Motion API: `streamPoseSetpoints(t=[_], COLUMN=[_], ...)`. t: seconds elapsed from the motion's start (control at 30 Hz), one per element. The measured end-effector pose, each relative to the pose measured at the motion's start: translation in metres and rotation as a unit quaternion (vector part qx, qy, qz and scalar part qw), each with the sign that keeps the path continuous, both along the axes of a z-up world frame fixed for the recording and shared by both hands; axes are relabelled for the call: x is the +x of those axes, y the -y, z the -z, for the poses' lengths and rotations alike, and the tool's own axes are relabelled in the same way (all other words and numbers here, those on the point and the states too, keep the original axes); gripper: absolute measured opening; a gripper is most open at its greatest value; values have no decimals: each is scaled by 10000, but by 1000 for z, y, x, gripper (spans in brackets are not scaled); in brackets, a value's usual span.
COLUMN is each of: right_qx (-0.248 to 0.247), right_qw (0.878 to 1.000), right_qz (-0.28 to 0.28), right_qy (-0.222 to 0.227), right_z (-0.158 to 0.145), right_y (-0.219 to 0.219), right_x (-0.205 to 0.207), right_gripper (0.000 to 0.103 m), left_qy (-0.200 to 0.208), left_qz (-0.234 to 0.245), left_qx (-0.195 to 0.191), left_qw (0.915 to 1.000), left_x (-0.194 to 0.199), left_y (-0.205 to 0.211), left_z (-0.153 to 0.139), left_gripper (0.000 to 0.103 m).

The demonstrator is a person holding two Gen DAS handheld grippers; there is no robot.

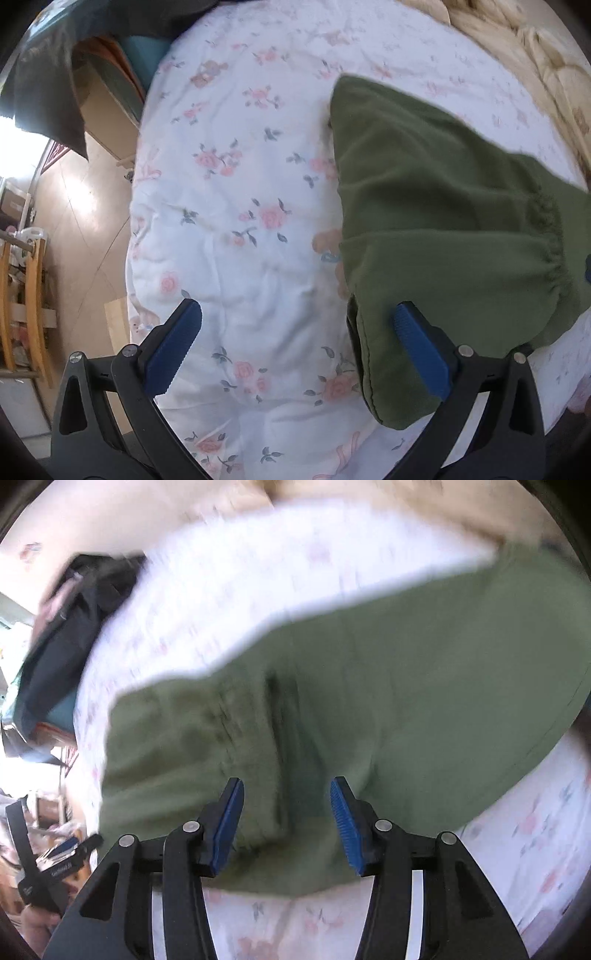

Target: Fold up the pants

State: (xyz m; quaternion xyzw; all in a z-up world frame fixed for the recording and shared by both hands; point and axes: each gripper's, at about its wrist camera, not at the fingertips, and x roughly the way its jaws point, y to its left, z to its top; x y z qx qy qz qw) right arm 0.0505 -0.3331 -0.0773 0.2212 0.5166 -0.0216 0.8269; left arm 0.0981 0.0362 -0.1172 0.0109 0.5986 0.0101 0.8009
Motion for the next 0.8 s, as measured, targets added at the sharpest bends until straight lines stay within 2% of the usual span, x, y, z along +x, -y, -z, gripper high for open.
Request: streamPoseSetpoints(t=[0.03, 0.07, 0.13, 0.17, 0.2, 0.23, 0.3, 0.37, 0.43, 0.57, 0.63, 0.67, 0.7, 0.77, 0.8], right_qx=[-87, -66, 4, -16, -60, -156, -188, -202, -80, -157, -204, -205, -184, -15, 184], right_qw=[9992, 9978, 9911, 9890, 9874, 9857, 9849, 9819, 9811, 9802, 9813, 9818, 9818, 9806, 9792], right_qz=[-225, -474, -1244, -1415, -1548, -1673, -1686, -1670, -1636, -1657, -1670, -1704, -1764, -1920, -1987], right_qy=[324, 452, 484, 436, 340, 113, -338, -873, -1035, -1070, -931, -811, -673, -390, -355], right_z=[-11, -16, -17, -14, -8, 8, 35, 67, 82, 86, 77, 67, 60, 42, 38], right_y=[-12, -24, -57, -68, -75, -87, -91, -89, -87, -86, -89, -91, -92, -96, -98], right_x=[2, 6, 15, 18, 21, 27, 32, 33, 33, 30, 29, 28, 24, 18, 16], right_gripper=[52, 52, 44, 38, 29, 25, 12, 4, 2, 1, 2, 7, 7, 7, 7], left_qy=[34, 19, -163, -226, -277, -288, -266, -352, -590, -512, -610, -602, -533, -327, -280], left_qz=[-41, -94, -185, -188, -147, -54, 178, 255, 429, 792, 547, 423, 379, 626, 767], left_qx=[7, 26, 52, 44, 49, 111, 408, 508, 674, 1080, 909, 823, 703, 306, 259], left_qw=[10000, 10000, 9997, 9996, 9995, 9995, 9987, 9978, 9951, 9897, 9925, 9939, 9954, 9970, 9963], left_x=[0, 0, 1, 1, 0, -1, -2, -2, -2, 3, 5, 3, 1, -10, -14], left_y=[-3, -6, -10, -10, -8, -5, 2, 3, 9, 24, 16, 13, 13, 20, 24], left_z=[-2, -2, 7, 12, 17, 20, 27, 37, 59, 66, 60, 52, 43, 21, 17], left_gripper=[103, 103, 103, 103, 103, 103, 103, 103, 103, 103, 103, 99, 97, 96, 96])
